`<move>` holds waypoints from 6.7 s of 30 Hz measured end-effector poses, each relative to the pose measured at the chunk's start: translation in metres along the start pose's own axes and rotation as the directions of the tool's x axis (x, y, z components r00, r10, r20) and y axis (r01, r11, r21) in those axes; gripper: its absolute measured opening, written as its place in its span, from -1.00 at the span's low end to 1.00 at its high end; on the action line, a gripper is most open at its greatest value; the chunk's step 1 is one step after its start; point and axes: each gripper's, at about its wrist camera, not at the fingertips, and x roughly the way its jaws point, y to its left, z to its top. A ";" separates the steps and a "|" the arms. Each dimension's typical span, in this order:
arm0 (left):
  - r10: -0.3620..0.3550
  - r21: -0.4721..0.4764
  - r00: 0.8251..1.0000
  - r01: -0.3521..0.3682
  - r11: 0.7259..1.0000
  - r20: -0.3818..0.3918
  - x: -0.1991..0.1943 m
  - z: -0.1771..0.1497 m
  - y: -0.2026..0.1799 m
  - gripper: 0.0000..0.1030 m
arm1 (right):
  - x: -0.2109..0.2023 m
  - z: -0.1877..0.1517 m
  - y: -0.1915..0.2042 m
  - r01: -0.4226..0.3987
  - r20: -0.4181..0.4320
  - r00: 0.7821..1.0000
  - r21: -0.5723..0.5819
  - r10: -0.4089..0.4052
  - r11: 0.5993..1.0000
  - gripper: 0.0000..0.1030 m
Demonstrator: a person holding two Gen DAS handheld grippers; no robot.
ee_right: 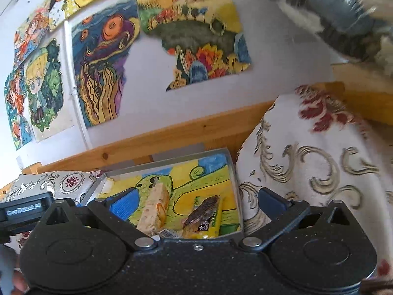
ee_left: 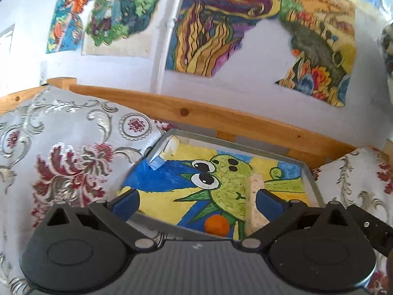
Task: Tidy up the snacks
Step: 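Move both tools back over the remaining snacks, then lower the left tool onto the quail-egg bag while the right tool lowers onto the spicy snack pack, then close the left tool on the quail-egg bag while the right tool grips the snack pack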
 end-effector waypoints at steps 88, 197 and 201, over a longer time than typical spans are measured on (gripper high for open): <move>-0.091 0.445 0.966 0.193 0.875 -0.241 -0.037 -0.150 0.108 0.99 | -0.047 -0.150 0.104 -0.185 -0.426 0.903 -0.276 0.052 0.943 0.99; -0.152 0.086 0.932 0.190 0.978 -0.330 -0.048 -0.135 0.133 -0.12 | -0.054 -0.194 0.178 -0.246 -0.298 0.954 -0.727 0.028 0.641 0.14; -0.151 0.089 0.935 0.188 0.978 -0.320 -0.055 -0.132 0.129 -0.12 | -0.059 -0.190 0.176 -0.236 -0.282 0.959 -0.728 0.032 0.644 0.14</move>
